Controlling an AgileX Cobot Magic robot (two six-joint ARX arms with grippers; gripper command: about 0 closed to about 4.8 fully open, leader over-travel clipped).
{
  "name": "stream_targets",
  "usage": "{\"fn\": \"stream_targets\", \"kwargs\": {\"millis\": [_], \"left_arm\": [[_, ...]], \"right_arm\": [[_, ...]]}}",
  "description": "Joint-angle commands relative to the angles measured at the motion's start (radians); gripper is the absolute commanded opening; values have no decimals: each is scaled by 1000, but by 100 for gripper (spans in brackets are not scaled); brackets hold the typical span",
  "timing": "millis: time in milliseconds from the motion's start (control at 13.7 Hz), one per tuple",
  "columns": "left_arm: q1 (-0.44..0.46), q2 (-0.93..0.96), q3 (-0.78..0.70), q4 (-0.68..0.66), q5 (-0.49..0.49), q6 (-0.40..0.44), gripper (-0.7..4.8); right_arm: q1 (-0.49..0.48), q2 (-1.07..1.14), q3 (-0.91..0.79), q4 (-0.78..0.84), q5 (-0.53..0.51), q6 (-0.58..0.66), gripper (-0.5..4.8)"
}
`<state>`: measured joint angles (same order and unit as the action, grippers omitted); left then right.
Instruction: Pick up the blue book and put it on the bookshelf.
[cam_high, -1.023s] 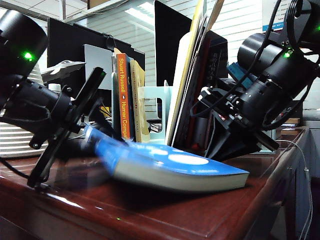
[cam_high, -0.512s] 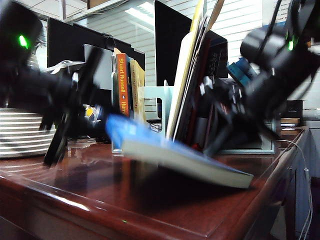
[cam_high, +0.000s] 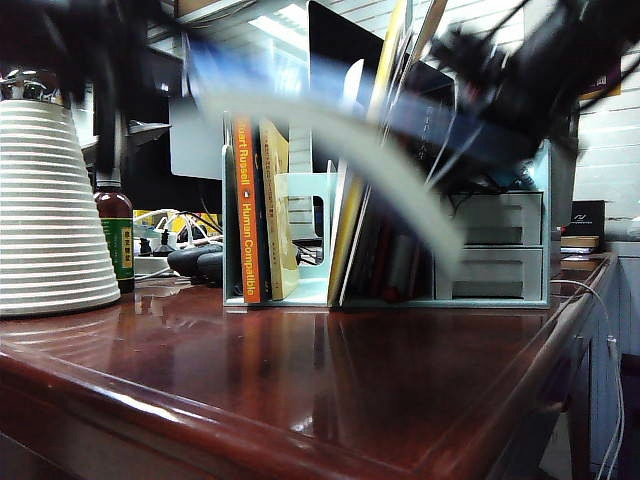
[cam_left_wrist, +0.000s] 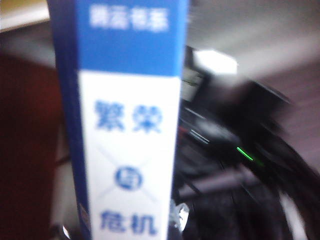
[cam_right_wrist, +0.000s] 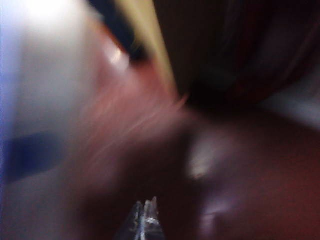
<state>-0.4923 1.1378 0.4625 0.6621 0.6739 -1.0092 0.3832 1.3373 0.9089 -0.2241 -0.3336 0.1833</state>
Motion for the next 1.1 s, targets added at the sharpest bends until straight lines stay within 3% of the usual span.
{"fn": "stream_targets", "kwargs": {"millis": [73, 219, 365, 585, 658, 804, 950, 1096], "left_arm": [[-1, -127, 14, 236, 86, 124, -7], [23, -180, 67, 314, 30, 172, -7], [80, -191, 180, 302, -58, 301, -7], [112, -179, 357, 10, -234, 636, -7], [110, -156, 395, -41, -305, 708, -7], [91, -82, 431, -13, -401, 726, -7], [38, -28, 433, 74, -600, 797, -7], [-6, 40, 434, 201, -710, 846, -7]], "right_arm": [[0, -113, 6, 58, 60, 0, -1], [0, -181, 6, 116, 112, 0, -1], [0, -244, 6, 153, 207, 0, -1], [0, -310, 6, 202, 226, -8, -1], [0, -322, 6, 221, 224, -8, -1], [0, -346, 6, 238, 219, -8, -1], [0, -359, 6, 241, 179, -8, -1], [1, -369, 6, 234, 173, -7, -1]]}}
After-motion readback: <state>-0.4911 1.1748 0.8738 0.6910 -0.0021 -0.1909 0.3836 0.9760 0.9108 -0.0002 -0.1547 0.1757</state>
